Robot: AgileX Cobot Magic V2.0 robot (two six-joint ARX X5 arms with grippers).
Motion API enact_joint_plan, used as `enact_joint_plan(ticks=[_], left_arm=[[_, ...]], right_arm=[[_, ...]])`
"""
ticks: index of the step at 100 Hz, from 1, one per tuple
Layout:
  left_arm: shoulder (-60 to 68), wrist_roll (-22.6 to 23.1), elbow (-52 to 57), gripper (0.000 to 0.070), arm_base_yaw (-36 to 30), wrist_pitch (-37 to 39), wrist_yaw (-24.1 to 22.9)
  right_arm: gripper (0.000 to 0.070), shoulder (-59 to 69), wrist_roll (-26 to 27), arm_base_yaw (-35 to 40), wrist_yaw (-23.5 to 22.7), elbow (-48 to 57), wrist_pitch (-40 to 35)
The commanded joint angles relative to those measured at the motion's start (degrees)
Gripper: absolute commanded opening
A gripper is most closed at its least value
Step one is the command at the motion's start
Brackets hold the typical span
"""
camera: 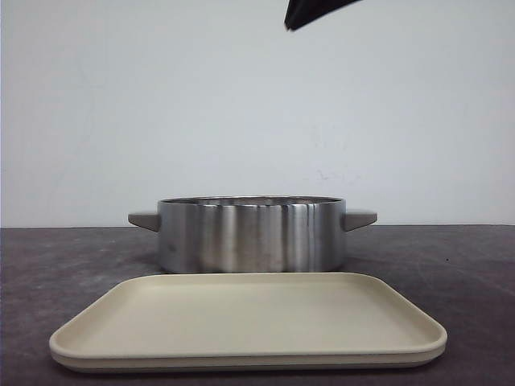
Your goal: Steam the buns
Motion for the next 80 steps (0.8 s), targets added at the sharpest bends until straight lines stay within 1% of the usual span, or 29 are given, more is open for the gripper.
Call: enact_joint_plan(ticks=[1,17,29,37,80], left_arm=[[-3.8,0.4,-3.5,0.001,-0.3,1.9,-0.4],[-14.0,0.0,-14.3,0.001,-0.3,4.2,-0.4],[-18.6,-1.4,-18.8,0.001,-0.3,4.1,-0.4],[-20.0,-2.1,-19.7,0.001,-0.3,3.6,-0.4],[-20.3,-2.1,-19.7,0.0016,-0.3,3.0,-0.4]], right_arm=[[0.0004,0.5,-0.6,0.8,0.1,0.6,2.3],[0.0004,0.5,-0.7,1.2,0.0,0.6,2.6],[0.0004,0.5,-0.5,1.2,0.0,0.6,3.4],[0.0004,0.6,-0.5,1.2,0.0,0.6,4.2],[0.0004,0.6,-0.5,1.2,0.1,0.6,4.3]])
